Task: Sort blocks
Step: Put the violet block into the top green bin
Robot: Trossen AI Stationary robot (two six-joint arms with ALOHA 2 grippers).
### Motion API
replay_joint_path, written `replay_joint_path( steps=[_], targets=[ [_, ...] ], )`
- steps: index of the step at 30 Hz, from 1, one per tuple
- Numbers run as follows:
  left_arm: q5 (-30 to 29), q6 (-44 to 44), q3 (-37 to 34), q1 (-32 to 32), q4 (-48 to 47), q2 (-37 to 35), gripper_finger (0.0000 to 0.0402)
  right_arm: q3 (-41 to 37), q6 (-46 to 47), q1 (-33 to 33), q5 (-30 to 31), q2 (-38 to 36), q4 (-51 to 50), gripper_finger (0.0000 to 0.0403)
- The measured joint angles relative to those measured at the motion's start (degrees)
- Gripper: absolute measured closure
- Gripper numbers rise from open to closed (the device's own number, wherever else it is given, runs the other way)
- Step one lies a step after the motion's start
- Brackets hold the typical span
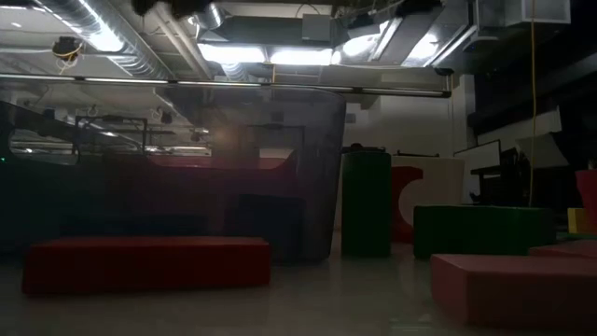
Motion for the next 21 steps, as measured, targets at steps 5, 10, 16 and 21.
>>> replay_joint_path(
  steps=[5, 10, 16, 21],
  targets=[
    [3.01, 2.76, 0.00, 10.94, 10.41, 0.22, 0.0315, -2.11, 0.62, -11.01, -13.47, 0.01, 1.42, 0.0148],
    [3.32, 0.90, 0.00, 19.06, 14.52, 0.69, 0.0315, -6.68, 0.34, -18.84, -25.75, 0.15, 7.79, 0.0148],
    [3.36, 3.76, 0.00, 26.86, 13.95, 6.47, 0.0314, -14.41, 0.22, -21.44, -28.72, 0.20, 14.28, 0.0148],
    [3.39, 5.22, 0.00, 32.08, 14.19, 13.45, 0.0314, -19.76, 2.26, -21.31, -29.55, 0.20, 15.20, 0.0148]
  ],
)
